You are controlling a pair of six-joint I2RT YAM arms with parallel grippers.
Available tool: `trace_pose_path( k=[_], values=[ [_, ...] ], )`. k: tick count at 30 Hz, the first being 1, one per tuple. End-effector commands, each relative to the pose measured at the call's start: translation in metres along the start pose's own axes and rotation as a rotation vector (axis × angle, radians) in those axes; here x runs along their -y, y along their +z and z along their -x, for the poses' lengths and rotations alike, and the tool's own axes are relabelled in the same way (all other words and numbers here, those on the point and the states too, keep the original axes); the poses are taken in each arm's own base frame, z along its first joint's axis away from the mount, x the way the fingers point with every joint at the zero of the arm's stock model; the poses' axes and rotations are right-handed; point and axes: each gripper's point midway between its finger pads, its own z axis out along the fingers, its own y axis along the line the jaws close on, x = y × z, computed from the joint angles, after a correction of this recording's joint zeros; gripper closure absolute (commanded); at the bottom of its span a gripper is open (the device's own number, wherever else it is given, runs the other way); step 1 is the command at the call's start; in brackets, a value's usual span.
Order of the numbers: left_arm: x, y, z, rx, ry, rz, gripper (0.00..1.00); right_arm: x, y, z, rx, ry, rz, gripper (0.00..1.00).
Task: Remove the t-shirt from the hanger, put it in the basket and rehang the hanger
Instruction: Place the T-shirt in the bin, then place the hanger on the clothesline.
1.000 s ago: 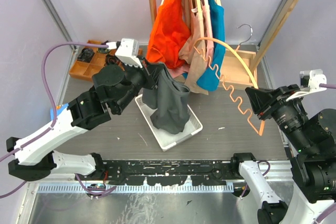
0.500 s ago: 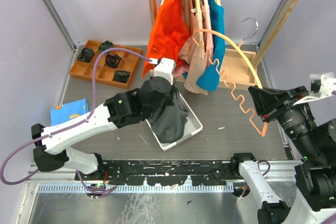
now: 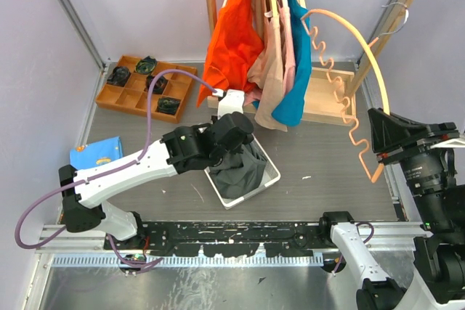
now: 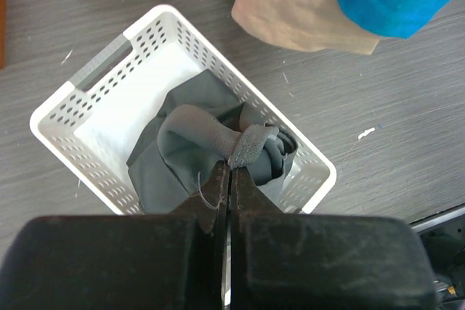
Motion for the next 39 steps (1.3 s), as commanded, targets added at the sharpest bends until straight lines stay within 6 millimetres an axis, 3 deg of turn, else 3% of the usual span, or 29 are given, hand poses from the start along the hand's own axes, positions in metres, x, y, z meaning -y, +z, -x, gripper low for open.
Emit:
trace_pose_path(
  k=[1, 2, 3, 8, 13, 20, 23, 27, 39],
  values=[
    [-0.011, -0.007, 0.005, -0.009, -0.065, 0.045, 0.79, 0.010, -0.010, 0.042, 0.166, 0.013, -0.095, 0.99],
    [-0.013, -0.008, 0.005, -0.012, -0.068, 0.047, 0.58, 0.014, -0.010, 0.041, 0.166, 0.019, -0.120, 0.99],
    [-0.015, -0.009, 0.008, -0.009, -0.073, 0.048, 0.44, 0.018, -0.011, 0.040, 0.165, 0.022, -0.138, 0.99],
    [-0.019, -0.021, 0.030, 0.048, -0.100, 0.035, 0.19, 0.028, -0.009, 0.035, 0.152, 0.034, -0.192, 1.00],
    [-0.020, -0.038, 0.055, 0.090, -0.121, 0.020, 0.15, 0.040, 0.001, 0.025, 0.121, 0.063, -0.246, 1.00],
    [-0.020, -0.066, 0.095, 0.173, -0.139, -0.026, 0.13, 0.053, 0.034, 0.011, 0.070, 0.074, -0.287, 0.99],
    [-0.016, -0.079, 0.115, 0.230, -0.130, -0.081, 0.13, 0.055, 0.051, 0.011, 0.061, 0.069, -0.283, 0.99],
    [-0.013, -0.091, 0.137, 0.302, -0.106, -0.121, 0.01, 0.062, 0.072, 0.010, 0.055, 0.063, -0.302, 0.99],
    [-0.013, -0.118, 0.173, 0.437, -0.015, -0.201, 0.02, 0.090, 0.154, 0.004, 0.044, -0.005, -0.355, 0.99]
  ],
)
